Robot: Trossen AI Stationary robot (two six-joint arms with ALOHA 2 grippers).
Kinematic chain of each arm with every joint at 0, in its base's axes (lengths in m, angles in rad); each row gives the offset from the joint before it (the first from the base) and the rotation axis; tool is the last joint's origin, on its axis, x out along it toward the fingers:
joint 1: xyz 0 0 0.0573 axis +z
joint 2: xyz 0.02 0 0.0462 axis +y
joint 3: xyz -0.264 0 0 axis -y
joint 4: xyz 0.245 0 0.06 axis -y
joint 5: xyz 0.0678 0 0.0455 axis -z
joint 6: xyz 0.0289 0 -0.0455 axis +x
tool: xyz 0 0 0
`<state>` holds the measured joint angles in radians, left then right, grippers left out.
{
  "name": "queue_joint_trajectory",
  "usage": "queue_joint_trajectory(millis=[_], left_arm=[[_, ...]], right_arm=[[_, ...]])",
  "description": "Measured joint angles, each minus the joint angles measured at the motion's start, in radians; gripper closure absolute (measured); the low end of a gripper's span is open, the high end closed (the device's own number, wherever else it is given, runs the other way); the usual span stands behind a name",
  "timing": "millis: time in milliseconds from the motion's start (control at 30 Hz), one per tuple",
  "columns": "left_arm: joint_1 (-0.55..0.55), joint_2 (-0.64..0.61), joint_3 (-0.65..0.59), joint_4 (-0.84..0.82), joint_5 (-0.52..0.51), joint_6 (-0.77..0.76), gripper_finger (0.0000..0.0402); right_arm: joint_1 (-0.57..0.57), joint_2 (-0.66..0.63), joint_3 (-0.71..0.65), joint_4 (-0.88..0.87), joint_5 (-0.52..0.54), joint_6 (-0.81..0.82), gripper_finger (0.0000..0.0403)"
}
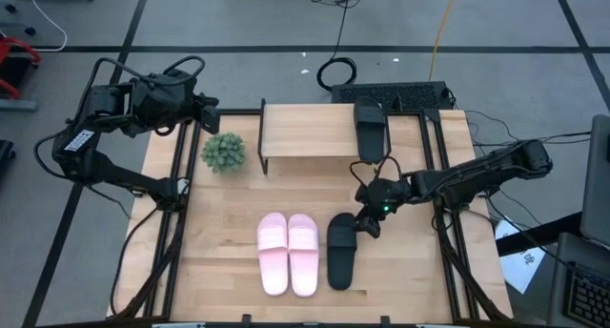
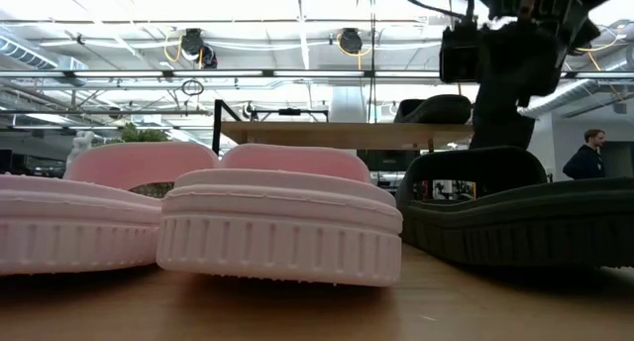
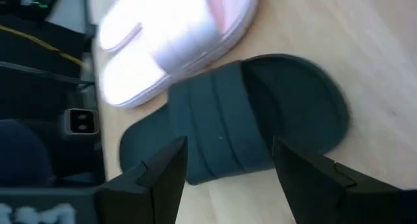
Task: Pick and place slides into the shelf
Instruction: Put the black slipper on the shelf
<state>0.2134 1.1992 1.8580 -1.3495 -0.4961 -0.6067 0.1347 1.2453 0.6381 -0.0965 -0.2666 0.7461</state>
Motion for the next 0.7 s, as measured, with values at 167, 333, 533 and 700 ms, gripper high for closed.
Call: queue_joint_trajectory(millis=[167, 333, 533, 700], left_arm=[[0.000, 0.000, 0.000, 0.000, 0.000, -0.002, 0.0376], [0.000, 0.000, 0.000, 0.000, 0.000, -0.005, 0.0376], [0.000, 0.000, 0.000, 0.000, 0.000, -0.006, 0.0376], [0.000, 0.000, 0.000, 0.000, 0.000, -0.004, 0.0376]], right_arm=[[-0.022, 0.000, -0.061, 0.087, -0.041, 0.040, 0.0186], [-0.007, 0.000, -0.062, 0.145, -0.064, 0.045, 0.0186], [0.004, 0.000, -0.062, 0.166, -0.078, 0.085, 0.0186], [0.054, 0.000, -0.061, 0.221, -0.075, 0.081, 0.0187]])
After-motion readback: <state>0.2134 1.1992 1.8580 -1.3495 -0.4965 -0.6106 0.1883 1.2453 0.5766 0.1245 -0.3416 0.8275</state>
